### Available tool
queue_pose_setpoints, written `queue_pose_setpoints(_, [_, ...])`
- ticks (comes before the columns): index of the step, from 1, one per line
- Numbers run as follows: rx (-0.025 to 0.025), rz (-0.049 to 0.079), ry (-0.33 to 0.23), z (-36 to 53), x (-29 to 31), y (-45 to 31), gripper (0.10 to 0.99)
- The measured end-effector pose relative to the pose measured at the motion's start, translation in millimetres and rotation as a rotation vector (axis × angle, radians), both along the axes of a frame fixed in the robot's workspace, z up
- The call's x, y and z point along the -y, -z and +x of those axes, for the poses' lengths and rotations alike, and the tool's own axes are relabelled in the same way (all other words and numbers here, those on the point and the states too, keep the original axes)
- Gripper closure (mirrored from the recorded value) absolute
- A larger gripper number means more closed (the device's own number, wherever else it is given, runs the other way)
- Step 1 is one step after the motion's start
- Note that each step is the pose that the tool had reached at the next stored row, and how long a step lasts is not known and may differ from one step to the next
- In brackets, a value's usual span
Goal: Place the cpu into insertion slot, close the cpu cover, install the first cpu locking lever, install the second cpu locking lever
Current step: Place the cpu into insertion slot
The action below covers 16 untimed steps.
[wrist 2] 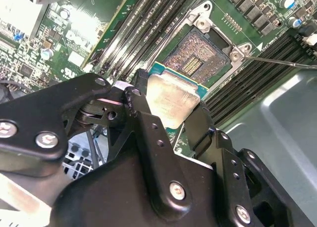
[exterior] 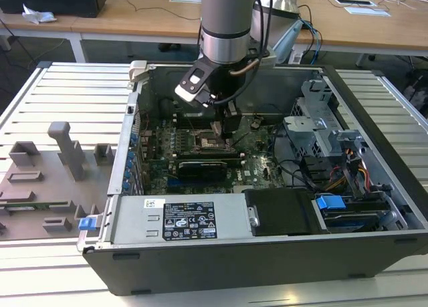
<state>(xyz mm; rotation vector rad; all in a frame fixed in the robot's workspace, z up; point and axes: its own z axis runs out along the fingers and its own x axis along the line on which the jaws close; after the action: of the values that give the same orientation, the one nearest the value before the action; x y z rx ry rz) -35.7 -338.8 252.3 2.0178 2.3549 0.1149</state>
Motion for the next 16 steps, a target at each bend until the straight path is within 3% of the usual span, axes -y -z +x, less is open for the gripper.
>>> queue_pose_setpoints(16, [0.0000, 0.000, 0.115, 0.0, 0.0, 0.0, 0.545])
